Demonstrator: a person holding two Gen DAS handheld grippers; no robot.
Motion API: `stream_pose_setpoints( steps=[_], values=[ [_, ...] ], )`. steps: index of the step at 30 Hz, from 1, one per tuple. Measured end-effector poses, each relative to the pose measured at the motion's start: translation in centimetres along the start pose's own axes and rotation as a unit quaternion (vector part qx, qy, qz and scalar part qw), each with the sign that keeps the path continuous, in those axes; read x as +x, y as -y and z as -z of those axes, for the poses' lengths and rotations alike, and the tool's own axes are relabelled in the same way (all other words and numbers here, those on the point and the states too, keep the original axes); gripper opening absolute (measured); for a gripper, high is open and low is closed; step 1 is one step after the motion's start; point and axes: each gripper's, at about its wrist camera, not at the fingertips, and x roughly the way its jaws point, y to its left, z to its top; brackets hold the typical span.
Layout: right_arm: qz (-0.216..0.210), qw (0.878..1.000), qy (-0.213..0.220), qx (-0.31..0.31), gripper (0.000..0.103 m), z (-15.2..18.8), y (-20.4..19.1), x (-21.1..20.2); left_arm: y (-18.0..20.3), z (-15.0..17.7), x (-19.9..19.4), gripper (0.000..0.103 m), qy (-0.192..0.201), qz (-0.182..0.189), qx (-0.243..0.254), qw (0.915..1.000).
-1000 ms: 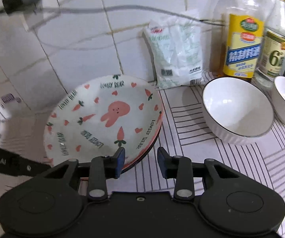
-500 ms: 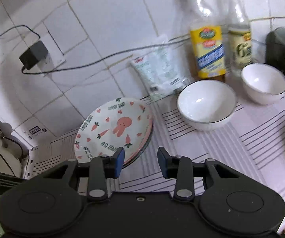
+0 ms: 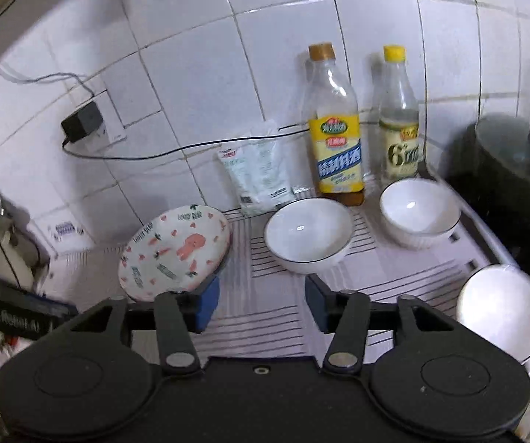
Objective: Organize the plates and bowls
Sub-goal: 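Move both grippers to the white bowl beside the stove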
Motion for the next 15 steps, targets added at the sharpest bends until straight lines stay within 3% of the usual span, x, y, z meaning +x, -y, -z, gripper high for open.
stream_pose_setpoints(
  steps=[7,12,15],
  values=[
    [-0.014,0.999,0.009,-0.049,0.073,-0.1,4.7,-3.1,6.0,0.0,1.0,0.083,0.003,-0.025,0.015,0.9996],
    [0.004,0.998,0.019,-0.061,0.092,0.9,8.1,-4.2,9.2,-0.4,2.1,0.088,-0.001,-0.024,0.005,0.9997],
    [0.026,0.998,0.020,-0.049,0.095,2.0,10.6,-4.2,11.1,-0.8,3.1,0.088,-0.007,-0.033,0.005,0.9994]
  ],
)
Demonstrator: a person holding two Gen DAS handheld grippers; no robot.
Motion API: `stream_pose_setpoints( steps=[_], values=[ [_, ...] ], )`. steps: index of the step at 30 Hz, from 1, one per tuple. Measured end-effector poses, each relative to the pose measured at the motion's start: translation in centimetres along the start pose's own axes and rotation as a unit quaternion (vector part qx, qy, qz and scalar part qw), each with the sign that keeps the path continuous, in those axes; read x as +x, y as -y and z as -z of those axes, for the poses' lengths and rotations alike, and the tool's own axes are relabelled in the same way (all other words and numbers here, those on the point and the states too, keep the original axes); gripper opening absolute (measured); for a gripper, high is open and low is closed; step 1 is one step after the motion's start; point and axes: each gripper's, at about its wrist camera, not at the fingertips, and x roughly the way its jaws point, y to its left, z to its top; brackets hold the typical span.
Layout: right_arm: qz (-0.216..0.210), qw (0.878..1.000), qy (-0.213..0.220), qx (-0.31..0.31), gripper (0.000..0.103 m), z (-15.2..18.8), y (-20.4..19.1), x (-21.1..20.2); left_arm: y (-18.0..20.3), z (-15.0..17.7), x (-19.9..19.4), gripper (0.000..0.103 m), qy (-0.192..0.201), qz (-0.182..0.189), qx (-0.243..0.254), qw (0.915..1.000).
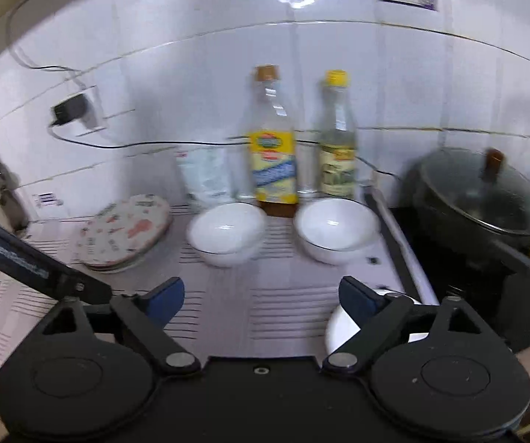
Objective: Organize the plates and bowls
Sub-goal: 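Move both grippers to the white bowl beside the stove, then close both grippers on the rim of the white bowl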
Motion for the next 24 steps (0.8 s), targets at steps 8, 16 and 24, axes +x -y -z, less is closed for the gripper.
stream_pose_setpoints(
  steps=[8,16,24],
  values=[
    [0.034,0.999,-0.017,0.005,0.095,3.4,5.1,0.9,5.2,-0.6,2.0,0.088,0.004,0.008,0.004,0.9999],
    [0.038,0.999,-0.037,0.005,0.096,6.1,8.1,2.1,10.1,-1.5,3.9,0.088,0.017,0.031,0.010,0.9993],
    [0.012,0.998,-0.057,-0.009,0.096,8.6,9.1,4.2,12.5,-1.6,7.4,0.086,0.001,0.048,-0.003,0.9988]
  ],
)
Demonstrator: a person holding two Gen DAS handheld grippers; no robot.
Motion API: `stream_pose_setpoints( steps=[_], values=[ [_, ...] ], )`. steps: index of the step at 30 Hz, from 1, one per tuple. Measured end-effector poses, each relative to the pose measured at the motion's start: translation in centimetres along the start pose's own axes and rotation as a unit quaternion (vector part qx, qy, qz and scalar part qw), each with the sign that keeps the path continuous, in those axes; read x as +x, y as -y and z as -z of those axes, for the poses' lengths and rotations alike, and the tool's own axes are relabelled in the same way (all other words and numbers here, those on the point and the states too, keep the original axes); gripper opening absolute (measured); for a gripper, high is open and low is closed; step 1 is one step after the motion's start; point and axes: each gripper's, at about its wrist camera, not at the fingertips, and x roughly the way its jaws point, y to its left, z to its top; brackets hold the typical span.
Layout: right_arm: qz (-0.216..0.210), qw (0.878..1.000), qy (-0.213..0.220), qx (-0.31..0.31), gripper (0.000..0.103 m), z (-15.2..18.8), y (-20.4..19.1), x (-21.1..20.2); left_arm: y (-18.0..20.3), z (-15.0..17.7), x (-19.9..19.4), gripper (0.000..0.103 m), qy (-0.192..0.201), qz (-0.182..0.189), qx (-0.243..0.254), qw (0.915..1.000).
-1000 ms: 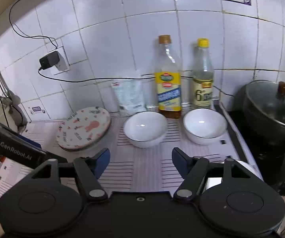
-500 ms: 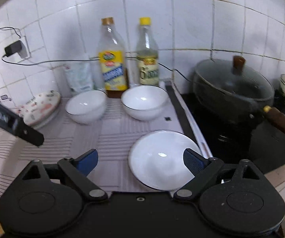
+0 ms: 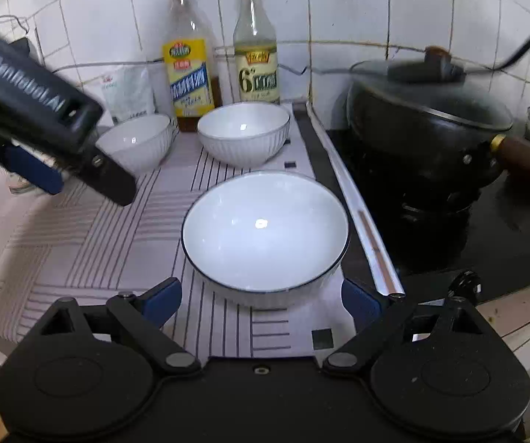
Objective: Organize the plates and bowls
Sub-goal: 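Close both grippers on the rim of the white bowl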
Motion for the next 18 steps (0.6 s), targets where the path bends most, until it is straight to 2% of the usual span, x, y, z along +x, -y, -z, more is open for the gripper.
stream_pose_setpoints(
  steps=[5,9,10,15,18],
  values=[
    [0.001,1.000,-0.015,-0.007,0.096,0.5,0.6,2.8,0.6,0.0,2.6,0.081,-0.017,0.009,-0.013,0.9997],
    [-0.011,1.000,0.004,0.000,0.096,0.6,0.8,3.7,1.1,-0.1,4.2,0.069,-0.025,0.017,-0.015,0.9994],
    [-0.015,1.000,0.008,0.003,0.096,0.6,0.8,3.9,1.3,-0.1,4.6,0.062,-0.028,0.018,-0.017,0.9993],
    [-0.013,1.000,-0.006,0.013,0.097,-0.5,0.3,5.2,1.4,-0.4,5.6,0.058,-0.028,0.011,-0.031,0.9991],
    [-0.023,0.999,-0.005,0.023,0.098,-0.7,0.7,5.6,1.2,-0.7,6.3,0.045,-0.037,0.021,-0.035,0.9985]
  ],
)
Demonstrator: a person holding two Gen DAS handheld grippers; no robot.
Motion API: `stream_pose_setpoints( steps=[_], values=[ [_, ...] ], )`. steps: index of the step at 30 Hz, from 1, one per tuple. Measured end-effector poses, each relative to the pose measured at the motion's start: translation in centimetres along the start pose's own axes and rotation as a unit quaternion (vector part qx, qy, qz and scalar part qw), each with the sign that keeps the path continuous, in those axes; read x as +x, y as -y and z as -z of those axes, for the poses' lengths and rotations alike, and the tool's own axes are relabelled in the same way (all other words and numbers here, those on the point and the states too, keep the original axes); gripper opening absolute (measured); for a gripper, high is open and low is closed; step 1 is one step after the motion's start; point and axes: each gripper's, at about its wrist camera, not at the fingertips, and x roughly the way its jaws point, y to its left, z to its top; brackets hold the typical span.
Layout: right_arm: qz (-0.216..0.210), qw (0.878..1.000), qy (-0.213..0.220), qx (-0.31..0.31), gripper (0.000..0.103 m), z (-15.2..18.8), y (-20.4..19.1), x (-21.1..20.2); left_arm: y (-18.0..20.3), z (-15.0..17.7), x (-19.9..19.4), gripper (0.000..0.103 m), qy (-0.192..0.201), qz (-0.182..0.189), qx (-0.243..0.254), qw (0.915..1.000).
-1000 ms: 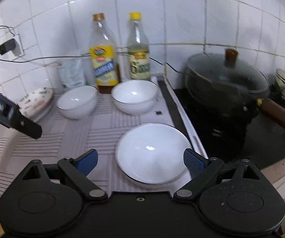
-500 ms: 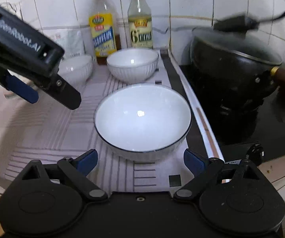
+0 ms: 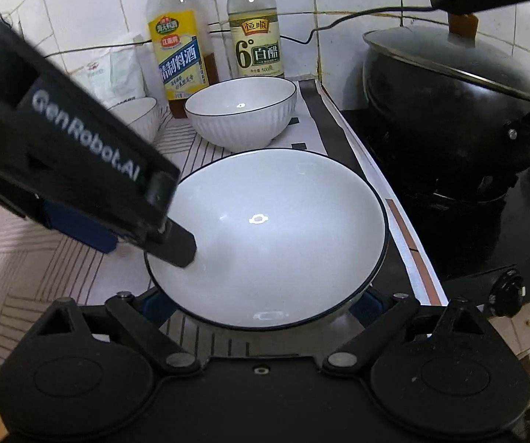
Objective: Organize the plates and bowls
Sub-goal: 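Close both grippers on the rim of the white bowl, then lift the white bowl with both grippers and carry it toward the plate stack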
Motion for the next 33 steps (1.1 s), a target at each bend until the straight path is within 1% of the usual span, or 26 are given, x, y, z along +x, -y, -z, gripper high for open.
stream_pose_setpoints(
  steps=[1,3,5,7,9,12,15,20,28,33],
  values=[
    [-0.002,1.000,0.002,-0.001,0.098,0.1,0.0,0.1,-0.1,-0.1,0.3,0.039,-0.002,0.008,-0.004,1.0000],
    [-0.003,1.000,0.013,-0.006,0.099,0.3,-0.1,0.2,-0.4,-0.3,0.7,0.034,0.000,0.023,-0.012,0.9997],
    [-0.008,1.000,0.030,-0.005,0.100,0.6,0.1,0.4,-0.6,-0.3,1.1,0.030,0.008,0.029,-0.019,0.9994],
    [-0.009,0.999,0.051,-0.005,0.100,1.1,0.0,0.4,-0.8,-0.4,1.4,0.017,0.009,0.046,-0.028,0.9985],
    [-0.003,0.998,0.060,-0.009,0.099,1.4,-0.4,0.3,-0.8,-0.5,1.2,0.011,0.009,0.054,-0.023,0.9982],
    [-0.007,0.998,0.056,-0.002,0.099,1.1,-0.8,0.4,-0.5,-0.5,0.9,0.011,0.011,0.038,-0.001,0.9992],
    [-0.011,0.998,0.054,-0.005,0.099,1.0,-1.3,0.4,-1.2,-0.5,0.5,0.011,0.009,0.036,-0.003,0.9993],
    [-0.023,0.998,0.052,-0.028,0.099,0.4,-3.1,0.2,-2.7,0.2,-1.1,0.011,0.023,0.017,0.002,0.9996],
    [-0.059,0.995,0.056,-0.062,0.099,-0.2,-7.2,-0.2,-6.9,1.5,-4.1,0.011,0.041,-0.001,-0.030,0.9987],
    [-0.091,0.990,0.056,-0.092,0.099,-0.7,-10.5,-0.3,-10.9,2.9,-6.1,0.012,0.053,-0.012,-0.063,0.9966]
  ],
)
